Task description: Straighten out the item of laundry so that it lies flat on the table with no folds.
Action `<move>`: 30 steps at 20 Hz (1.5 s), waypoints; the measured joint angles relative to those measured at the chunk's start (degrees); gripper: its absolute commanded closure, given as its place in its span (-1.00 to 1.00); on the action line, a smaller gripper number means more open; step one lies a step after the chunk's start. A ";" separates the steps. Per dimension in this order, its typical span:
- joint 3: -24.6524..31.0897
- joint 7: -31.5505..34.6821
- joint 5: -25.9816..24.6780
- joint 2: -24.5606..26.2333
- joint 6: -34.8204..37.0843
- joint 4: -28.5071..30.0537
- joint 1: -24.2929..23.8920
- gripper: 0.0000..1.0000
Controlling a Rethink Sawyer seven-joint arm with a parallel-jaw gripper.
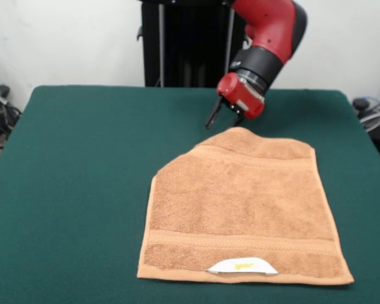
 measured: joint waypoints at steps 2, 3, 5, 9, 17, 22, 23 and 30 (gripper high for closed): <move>-0.01 0.00 0.01 0.00 0.00 -0.20 -0.04 -1.00; -0.01 0.00 0.01 0.01 -0.01 -0.25 -0.05 -1.00; -0.01 0.00 0.15 0.08 -0.02 -0.41 -0.08 -1.00; 0.00 0.00 0.61 0.18 -0.02 -0.58 -0.08 -1.00; -0.01 0.00 1.01 0.35 -0.07 -0.77 -0.14 -1.00; 0.00 0.00 1.00 0.35 -0.26 -0.90 -0.41 -1.00; 0.00 0.00 1.00 0.36 -0.25 -0.94 -0.47 -1.00; 0.02 0.00 0.99 0.78 -0.64 -1.97 -1.58 1.00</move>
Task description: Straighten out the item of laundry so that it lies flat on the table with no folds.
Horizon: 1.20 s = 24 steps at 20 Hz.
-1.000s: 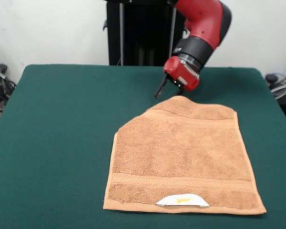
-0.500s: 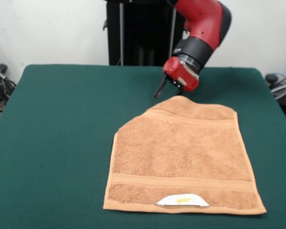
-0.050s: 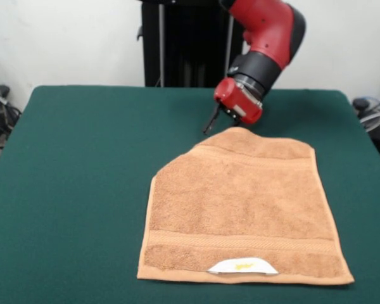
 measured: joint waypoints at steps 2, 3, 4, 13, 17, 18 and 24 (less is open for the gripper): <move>0.01 0.00 0.01 0.51 0.00 -0.56 -0.16 1.00; 0.01 0.00 0.00 0.73 0.01 -0.76 -0.20 1.00; 0.01 0.00 0.01 1.03 0.01 -1.01 -0.24 1.00; -0.07 0.00 0.00 1.84 -0.57 -1.50 -0.36 1.00; -0.10 0.00 -0.15 1.83 -0.57 -1.50 -0.40 1.00; -0.15 0.00 -0.33 1.81 -0.57 -1.50 -0.43 1.00; -0.49 0.00 -1.24 1.45 0.43 -1.51 -0.55 1.00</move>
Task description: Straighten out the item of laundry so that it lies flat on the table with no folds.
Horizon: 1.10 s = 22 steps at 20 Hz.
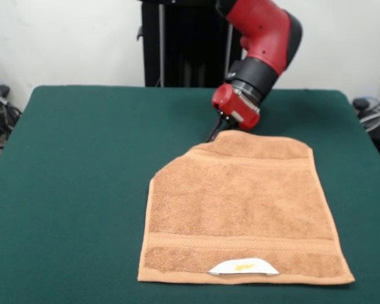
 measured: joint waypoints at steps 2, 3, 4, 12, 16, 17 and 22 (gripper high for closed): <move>-0.56 0.00 -0.39 -0.28 1.79 0.00 0.12 1.00; -0.97 0.00 -0.47 -0.35 2.78 0.00 0.27 1.00; -1.17 0.00 -0.48 -0.36 3.20 0.00 0.35 1.00; -7.28 0.00 -0.46 1.46 12.13 -0.03 4.27 1.00; -11.29 0.00 0.34 4.76 17.00 -0.17 8.17 1.00; -12.73 0.00 1.04 6.37 19.17 -0.36 9.80 1.00; -17.83 0.00 3.18 12.80 29.05 -1.78 15.41 1.00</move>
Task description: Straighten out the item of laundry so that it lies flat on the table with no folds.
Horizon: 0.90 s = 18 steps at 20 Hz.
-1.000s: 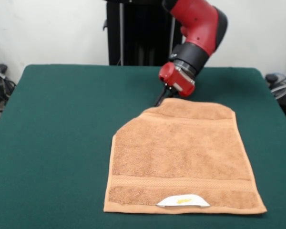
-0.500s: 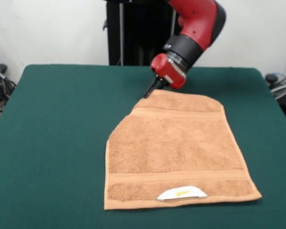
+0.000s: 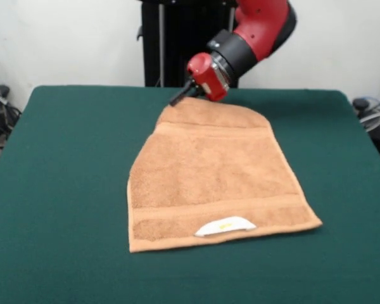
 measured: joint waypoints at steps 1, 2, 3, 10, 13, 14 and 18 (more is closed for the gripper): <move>-1.83 0.00 0.21 2.48 4.06 -0.82 1.76 1.00; -2.49 0.00 0.19 3.38 5.58 -1.14 2.33 1.00; -3.15 0.00 0.22 4.29 7.09 -1.50 2.88 1.00; -10.53 0.00 -1.72 13.81 21.57 -6.38 6.77 1.00; -13.17 0.00 -3.73 16.79 24.88 -8.44 7.33 1.00; -14.10 0.00 -4.47 17.89 25.80 -9.24 7.41 1.00; -16.21 0.00 -6.69 20.65 27.45 -11.32 7.57 1.00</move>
